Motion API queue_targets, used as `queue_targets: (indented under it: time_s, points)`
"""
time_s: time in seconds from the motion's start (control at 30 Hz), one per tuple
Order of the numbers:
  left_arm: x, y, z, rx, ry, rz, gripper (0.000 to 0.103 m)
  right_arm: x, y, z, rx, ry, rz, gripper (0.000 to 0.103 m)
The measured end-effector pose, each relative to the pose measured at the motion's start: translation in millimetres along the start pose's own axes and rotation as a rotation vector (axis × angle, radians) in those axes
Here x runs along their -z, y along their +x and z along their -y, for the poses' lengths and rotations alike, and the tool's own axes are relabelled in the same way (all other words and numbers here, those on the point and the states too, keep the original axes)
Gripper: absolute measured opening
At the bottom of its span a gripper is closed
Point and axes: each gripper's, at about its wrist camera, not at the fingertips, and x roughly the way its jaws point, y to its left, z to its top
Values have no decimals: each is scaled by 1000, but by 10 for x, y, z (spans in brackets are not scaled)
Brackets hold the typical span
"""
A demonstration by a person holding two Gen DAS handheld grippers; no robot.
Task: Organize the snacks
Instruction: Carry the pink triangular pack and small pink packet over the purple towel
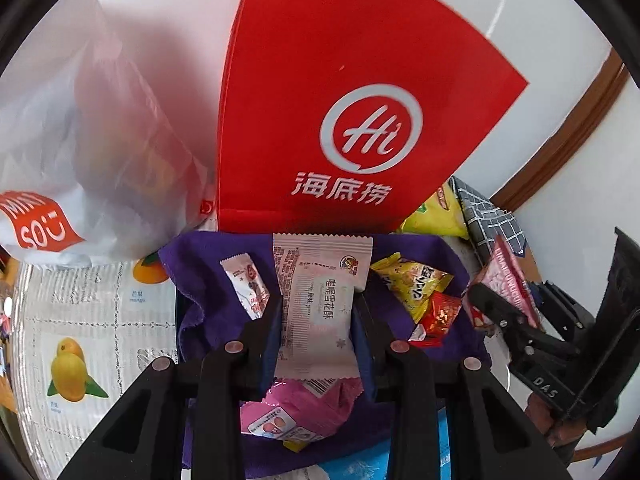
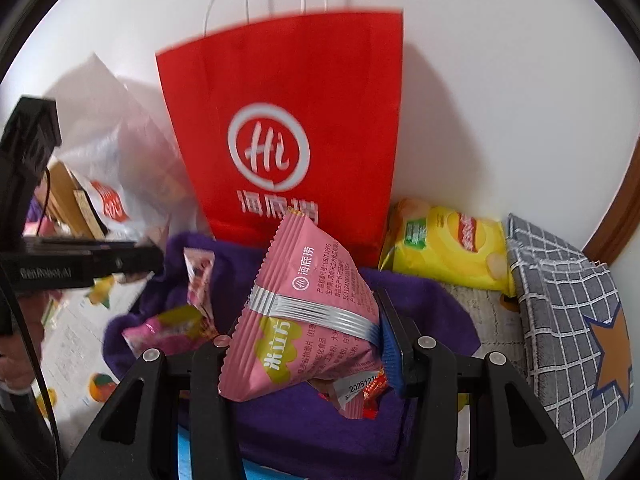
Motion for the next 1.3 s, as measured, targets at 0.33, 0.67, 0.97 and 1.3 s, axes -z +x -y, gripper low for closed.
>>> queue_targets:
  time_s: [0.33,0.67,0.97,1.3]
  points:
    - [-5,128,-109,-7,-25,-33,31,131,276,-21,-35,-46,-106,48]
    - [8,129,-58,-3,-12,-35,31,166,379,-47,-6,-66,-150,48]
    - [25,225,-55,-24,-12,-65,31,197,446,4,-8,-48,-186,48]
    - [56,317,-14,-44,8,-97,31,185,443,-29,-12,-51,-183,49]
